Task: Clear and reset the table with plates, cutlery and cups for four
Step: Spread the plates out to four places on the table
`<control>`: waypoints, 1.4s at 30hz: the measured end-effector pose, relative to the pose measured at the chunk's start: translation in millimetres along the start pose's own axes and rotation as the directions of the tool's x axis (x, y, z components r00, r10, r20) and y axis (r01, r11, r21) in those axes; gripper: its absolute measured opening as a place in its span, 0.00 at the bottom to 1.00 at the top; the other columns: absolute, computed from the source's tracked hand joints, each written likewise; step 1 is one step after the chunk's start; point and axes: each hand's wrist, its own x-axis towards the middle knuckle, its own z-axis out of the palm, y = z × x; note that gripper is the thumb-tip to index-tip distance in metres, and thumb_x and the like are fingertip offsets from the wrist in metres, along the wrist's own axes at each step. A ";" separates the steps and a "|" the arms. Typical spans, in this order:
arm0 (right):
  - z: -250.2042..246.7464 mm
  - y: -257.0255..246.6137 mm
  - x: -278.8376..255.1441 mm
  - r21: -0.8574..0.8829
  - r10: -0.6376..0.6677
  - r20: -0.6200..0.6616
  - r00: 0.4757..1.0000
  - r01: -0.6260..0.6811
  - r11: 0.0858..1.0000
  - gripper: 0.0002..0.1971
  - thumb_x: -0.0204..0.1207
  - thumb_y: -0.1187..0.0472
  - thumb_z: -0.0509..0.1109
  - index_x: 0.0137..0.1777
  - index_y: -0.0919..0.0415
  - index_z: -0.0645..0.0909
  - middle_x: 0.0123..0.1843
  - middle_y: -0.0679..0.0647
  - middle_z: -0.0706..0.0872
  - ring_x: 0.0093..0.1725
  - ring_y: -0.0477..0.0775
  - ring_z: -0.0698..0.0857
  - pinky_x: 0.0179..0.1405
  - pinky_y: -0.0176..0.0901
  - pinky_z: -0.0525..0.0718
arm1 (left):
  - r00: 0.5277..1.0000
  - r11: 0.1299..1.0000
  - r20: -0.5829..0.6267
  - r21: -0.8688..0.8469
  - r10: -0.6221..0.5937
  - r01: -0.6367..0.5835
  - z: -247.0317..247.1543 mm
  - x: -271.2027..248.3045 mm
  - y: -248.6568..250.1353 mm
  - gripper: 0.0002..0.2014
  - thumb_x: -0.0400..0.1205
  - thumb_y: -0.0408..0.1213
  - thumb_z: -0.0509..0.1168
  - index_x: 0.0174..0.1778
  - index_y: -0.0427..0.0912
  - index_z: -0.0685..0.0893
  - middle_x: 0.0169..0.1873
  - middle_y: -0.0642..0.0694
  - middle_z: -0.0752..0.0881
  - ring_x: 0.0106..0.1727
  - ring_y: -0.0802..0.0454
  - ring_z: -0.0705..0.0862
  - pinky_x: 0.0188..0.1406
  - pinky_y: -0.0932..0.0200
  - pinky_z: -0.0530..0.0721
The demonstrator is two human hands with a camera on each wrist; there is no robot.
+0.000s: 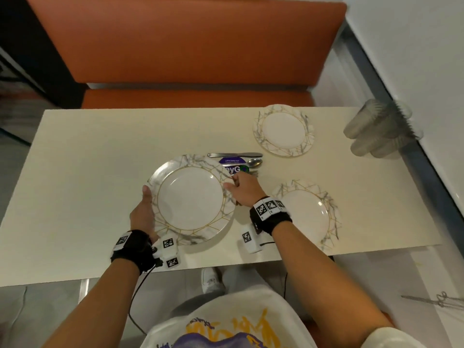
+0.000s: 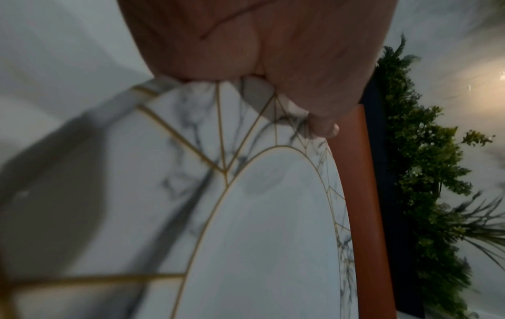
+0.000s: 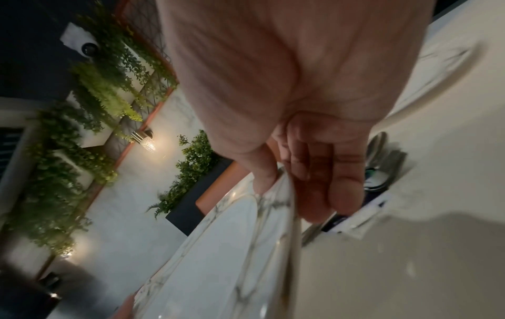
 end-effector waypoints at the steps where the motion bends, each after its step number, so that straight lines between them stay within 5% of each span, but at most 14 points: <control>1: 0.3 -4.6 5.6 -0.024 -0.005 0.011 1.000 0.006 1.000 0.14 0.83 0.54 0.70 0.38 0.56 0.73 0.33 0.48 0.76 0.31 0.45 0.75 0.32 0.38 0.69 | 1.000 0.999 -0.010 -0.032 -0.023 0.022 -1.8 1.4 2.2 0.39 0.71 0.76 0.70 0.63 0.44 0.87 0.51 0.44 0.91 0.53 0.39 0.91 0.56 0.37 0.90; 3: 5.7 -23.7 32.0 -0.060 -0.024 0.042 0.999 0.026 0.998 0.14 0.83 0.53 0.70 0.37 0.56 0.74 0.33 0.50 0.78 0.32 0.48 0.79 0.33 0.40 0.71 | 0.998 0.994 -0.048 -0.101 -0.033 0.028 -11.6 10.2 11.4 0.36 0.74 0.73 0.69 0.64 0.45 0.87 0.50 0.44 0.92 0.50 0.40 0.91 0.56 0.35 0.90; 6: 5.8 -44.7 63.5 -0.093 -0.088 0.016 0.996 0.089 0.992 0.09 0.82 0.57 0.69 0.44 0.62 0.81 0.36 0.51 0.81 0.34 0.48 0.80 0.34 0.38 0.73 | 0.994 0.996 -0.113 -0.090 -0.012 0.002 -20.6 15.1 19.9 0.30 0.78 0.71 0.66 0.52 0.44 0.87 0.33 0.47 0.85 0.35 0.47 0.84 0.43 0.50 0.87; 9: 3.1 -66.9 103.2 -0.072 -0.114 -0.002 0.993 0.114 0.991 0.04 0.84 0.60 0.68 0.47 0.58 0.81 0.34 0.45 0.79 0.31 0.39 0.77 0.24 0.22 0.68 | 0.970 0.995 -0.243 -0.094 0.012 -0.036 -37.0 22.2 25.2 0.34 0.83 0.66 0.64 0.65 0.36 0.87 0.46 0.35 0.90 0.49 0.35 0.89 0.52 0.44 0.89; 11: 0.2 -78.6 131.4 -0.027 -0.088 -0.043 0.995 0.086 0.996 0.07 0.85 0.60 0.67 0.45 0.59 0.80 0.34 0.47 0.79 0.32 0.45 0.78 0.25 0.25 0.69 | 0.944 0.992 -0.329 -0.105 0.026 -0.064 -48.4 26.5 27.4 0.38 0.84 0.66 0.63 0.69 0.30 0.83 0.35 0.35 0.86 0.36 0.36 0.85 0.42 0.48 0.85; 14: 5.8 -78.2 176.4 0.059 0.020 -0.091 0.996 -0.015 0.998 0.13 0.85 0.57 0.65 0.53 0.67 0.85 0.48 0.59 0.88 0.47 0.59 0.83 0.42 0.40 0.75 | 0.911 0.993 -0.410 -0.084 0.047 -0.089 -56.4 27.4 26.3 0.39 0.85 0.66 0.61 0.69 0.28 0.81 0.27 0.45 0.76 0.25 0.46 0.72 0.28 0.57 0.75; 19: 31.1 -78.0 226.2 0.119 0.179 -0.055 0.982 -0.172 0.978 0.19 0.85 0.55 0.65 0.70 0.66 0.80 0.68 0.62 0.85 0.65 0.65 0.83 0.60 0.51 0.80 | 0.894 0.985 -0.448 -0.143 0.027 -0.101 -54.7 22.9 26.6 0.33 0.86 0.61 0.64 0.69 0.31 0.84 0.35 0.44 0.85 0.31 0.47 0.80 0.35 0.56 0.81; 21: 39.3 -79.7 238.2 0.131 0.202 -0.026 0.979 -0.197 0.972 0.20 0.85 0.55 0.66 0.73 0.64 0.78 0.70 0.60 0.84 0.69 0.65 0.82 0.61 0.48 0.79 | 0.890 0.976 -0.455 -0.193 0.004 -0.103 -52.2 25.1 26.7 0.28 0.86 0.58 0.66 0.68 0.36 0.87 0.40 0.48 0.88 0.47 0.42 0.89 0.39 0.60 0.81; 25: 47.8 -79.1 255.3 0.127 0.222 0.017 0.975 -0.223 0.967 0.16 0.85 0.55 0.68 0.69 0.62 0.79 0.68 0.59 0.85 0.62 0.62 0.87 0.54 0.40 0.83 | 0.893 0.970 -0.450 -0.222 -0.006 -0.105 -50.3 33.2 28.6 0.26 0.84 0.59 0.69 0.65 0.39 0.88 0.42 0.49 0.91 0.51 0.44 0.89 0.50 0.56 0.86; 27: 49.4 -78.4 258.1 0.155 0.264 0.056 0.963 -0.270 0.950 0.10 0.84 0.57 0.69 0.61 0.60 0.79 0.66 0.61 0.85 0.39 0.57 0.92 0.30 0.30 0.84 | 0.896 0.967 -0.444 -0.230 -0.001 -0.113 -50.9 37.4 29.8 0.26 0.83 0.59 0.71 0.65 0.40 0.89 0.43 0.50 0.92 0.48 0.46 0.90 0.53 0.53 0.87; 29: 52.4 -77.4 261.4 0.163 0.299 0.060 0.952 -0.304 0.938 0.13 0.83 0.57 0.69 0.63 0.64 0.80 0.65 0.62 0.86 0.22 0.55 0.90 0.17 0.35 0.83 | 0.894 0.965 -0.448 -0.233 0.004 -0.121 -50.7 41.3 30.7 0.24 0.83 0.58 0.71 0.63 0.41 0.90 0.43 0.49 0.92 0.45 0.47 0.90 0.54 0.52 0.87; 32: 55.4 -80.9 262.5 0.125 0.286 0.013 0.958 -0.285 0.950 0.19 0.82 0.58 0.69 0.70 0.64 0.78 0.61 0.61 0.87 0.24 0.56 0.91 0.27 0.49 0.92 | 0.891 0.962 -0.454 -0.236 0.017 -0.139 -50.3 45.8 33.2 0.23 0.83 0.58 0.70 0.61 0.41 0.90 0.39 0.50 0.91 0.42 0.48 0.89 0.57 0.50 0.88; 39: 54.3 -89.6 252.2 0.245 0.268 0.042 0.962 -0.270 0.931 0.16 0.82 0.64 0.71 0.65 0.58 0.71 0.60 0.57 0.75 0.25 0.60 0.91 0.30 0.52 0.93 | 0.891 0.962 -0.450 -0.218 0.052 -0.166 -49.6 50.6 31.2 0.25 0.84 0.60 0.69 0.64 0.41 0.89 0.40 0.50 0.91 0.41 0.49 0.88 0.44 0.57 0.85; 42: 50.4 -93.5 245.4 0.242 0.268 -0.006 0.963 -0.259 0.935 0.17 0.82 0.62 0.71 0.66 0.60 0.70 0.64 0.60 0.79 0.42 0.65 0.94 0.39 0.52 0.94 | 0.901 0.970 -0.431 -0.197 0.048 -0.146 -50.3 52.0 30.3 0.23 0.84 0.61 0.68 0.60 0.44 0.90 0.41 0.49 0.91 0.42 0.47 0.88 0.42 0.57 0.84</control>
